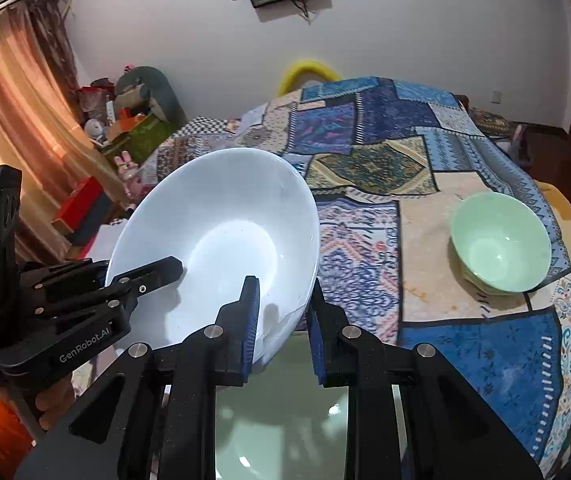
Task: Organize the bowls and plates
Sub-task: 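Lift the spotted white bowl with both tools, then carry the white bowl with both tools over the mauve bowl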
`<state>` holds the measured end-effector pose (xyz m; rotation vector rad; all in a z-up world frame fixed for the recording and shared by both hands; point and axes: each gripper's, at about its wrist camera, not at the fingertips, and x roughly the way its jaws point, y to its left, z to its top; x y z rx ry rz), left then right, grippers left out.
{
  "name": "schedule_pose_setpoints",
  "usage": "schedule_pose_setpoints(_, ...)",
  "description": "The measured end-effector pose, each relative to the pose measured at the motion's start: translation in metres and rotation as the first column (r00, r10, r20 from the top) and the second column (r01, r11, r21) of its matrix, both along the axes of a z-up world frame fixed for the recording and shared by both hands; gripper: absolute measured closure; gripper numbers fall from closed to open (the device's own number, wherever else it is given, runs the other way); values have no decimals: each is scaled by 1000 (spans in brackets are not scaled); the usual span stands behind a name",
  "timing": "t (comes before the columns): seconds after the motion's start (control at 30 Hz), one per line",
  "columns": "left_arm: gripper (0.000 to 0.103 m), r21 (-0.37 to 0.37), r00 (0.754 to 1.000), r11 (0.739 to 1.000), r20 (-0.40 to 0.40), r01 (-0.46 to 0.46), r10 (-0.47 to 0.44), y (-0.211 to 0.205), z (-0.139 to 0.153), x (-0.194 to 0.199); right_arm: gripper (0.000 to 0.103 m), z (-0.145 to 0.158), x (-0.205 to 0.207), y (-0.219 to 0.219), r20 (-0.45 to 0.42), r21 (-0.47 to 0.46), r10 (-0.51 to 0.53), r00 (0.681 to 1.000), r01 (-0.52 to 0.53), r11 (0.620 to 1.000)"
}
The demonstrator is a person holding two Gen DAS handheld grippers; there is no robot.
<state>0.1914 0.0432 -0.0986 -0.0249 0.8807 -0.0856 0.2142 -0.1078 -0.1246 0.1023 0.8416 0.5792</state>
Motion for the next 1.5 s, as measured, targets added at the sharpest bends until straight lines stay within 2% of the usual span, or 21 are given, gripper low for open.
schedule_pose_setpoints(0.4,87,-1,996,998,50,-69,69,36,20,-57,82,12,-35,36,31,11,73,997,-74,997)
schedule_pose_setpoints(0.7,88,-7,991,993,51,-121,121,65,18,-89,82,5,-53,61,28,27,126,992,-127,992)
schedule_pose_setpoints(1.1,87,-18,982,983,40,-185,186,99,-9,-121,82,-19,-67,93,-3,14,193,981,-193,981)
schedule_pose_setpoints(1.5,88,-41,980,980,-53,-195,193,125,-55,-120,82,-56,-67,111,-107,30,215,971,-213,977)
